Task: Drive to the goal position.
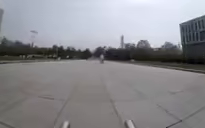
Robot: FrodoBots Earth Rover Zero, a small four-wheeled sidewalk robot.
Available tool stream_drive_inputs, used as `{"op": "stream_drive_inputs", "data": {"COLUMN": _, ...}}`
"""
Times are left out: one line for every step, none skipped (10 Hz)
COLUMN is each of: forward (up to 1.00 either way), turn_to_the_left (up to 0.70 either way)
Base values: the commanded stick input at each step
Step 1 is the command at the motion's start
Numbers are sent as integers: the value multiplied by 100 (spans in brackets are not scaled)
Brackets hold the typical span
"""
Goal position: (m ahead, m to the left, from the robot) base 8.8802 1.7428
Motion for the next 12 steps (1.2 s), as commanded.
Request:
{"op": "stream_drive_inputs", "data": {"forward": 100, "turn_to_the_left": 11}}
{"op": "stream_drive_inputs", "data": {"forward": 100, "turn_to_the_left": 10}}
{"op": "stream_drive_inputs", "data": {"forward": 100, "turn_to_the_left": 11}}
{"op": "stream_drive_inputs", "data": {"forward": 100, "turn_to_the_left": 13}}
{"op": "stream_drive_inputs", "data": {"forward": 100, "turn_to_the_left": 8}}
{"op": "stream_drive_inputs", "data": {"forward": 100, "turn_to_the_left": 0}}
{"op": "stream_drive_inputs", "data": {"forward": 100, "turn_to_the_left": 0}}
{"op": "stream_drive_inputs", "data": {"forward": 100, "turn_to_the_left": 0}}
{"op": "stream_drive_inputs", "data": {"forward": 100, "turn_to_the_left": 0}}
{"op": "stream_drive_inputs", "data": {"forward": 100, "turn_to_the_left": 3}}
{"op": "stream_drive_inputs", "data": {"forward": 100, "turn_to_the_left": 20}}
{"op": "stream_drive_inputs", "data": {"forward": 100, "turn_to_the_left": 17}}
